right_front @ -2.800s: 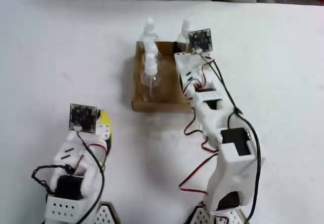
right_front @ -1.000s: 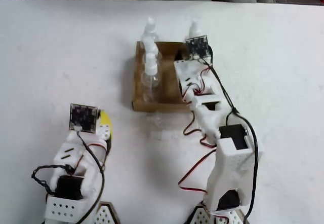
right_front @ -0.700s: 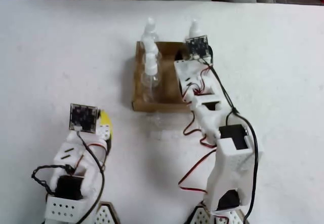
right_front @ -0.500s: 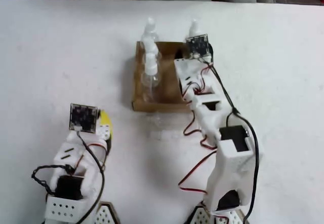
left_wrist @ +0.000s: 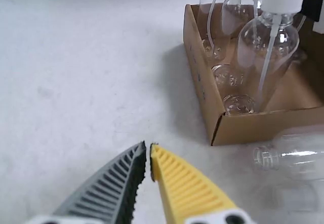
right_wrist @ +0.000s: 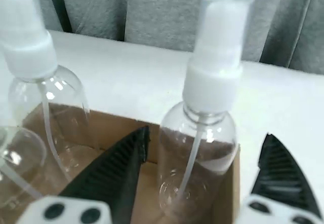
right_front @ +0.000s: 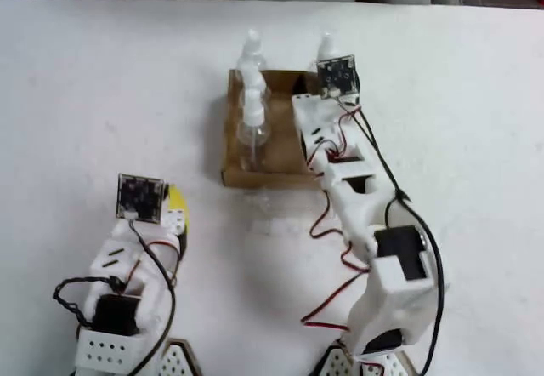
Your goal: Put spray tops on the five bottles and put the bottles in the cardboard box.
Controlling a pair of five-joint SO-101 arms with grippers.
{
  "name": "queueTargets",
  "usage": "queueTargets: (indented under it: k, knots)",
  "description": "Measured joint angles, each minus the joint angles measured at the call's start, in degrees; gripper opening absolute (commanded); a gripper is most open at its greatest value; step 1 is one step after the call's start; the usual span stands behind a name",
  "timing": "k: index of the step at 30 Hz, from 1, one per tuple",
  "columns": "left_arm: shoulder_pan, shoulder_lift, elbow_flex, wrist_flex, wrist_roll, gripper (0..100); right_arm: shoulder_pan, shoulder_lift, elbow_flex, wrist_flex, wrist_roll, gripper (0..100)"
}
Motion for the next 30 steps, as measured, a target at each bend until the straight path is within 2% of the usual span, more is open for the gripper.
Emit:
queueTargets:
  k: [12, 22, 25, 30]
  knots:
    - [0.0, 0.0, 0.0, 0.0, 0.0, 2, 0.1, -20.2, 16.7, 0.0, 0.0, 28.8]
    - [0.0, 0.0, 0.0, 0.0, 0.0, 2, 0.1, -44.7, 37.1, 0.4, 0.0, 28.6]
    - [0.0, 0.0, 0.0, 0.0, 0.0, 2, 0.1, -53.3, 41.8, 5.5, 0.0, 28.6]
    - [0.0, 0.0, 0.0, 0.0, 0.0, 2, 2.2, -69.0, 44.4, 22.9, 0.0, 28.6]
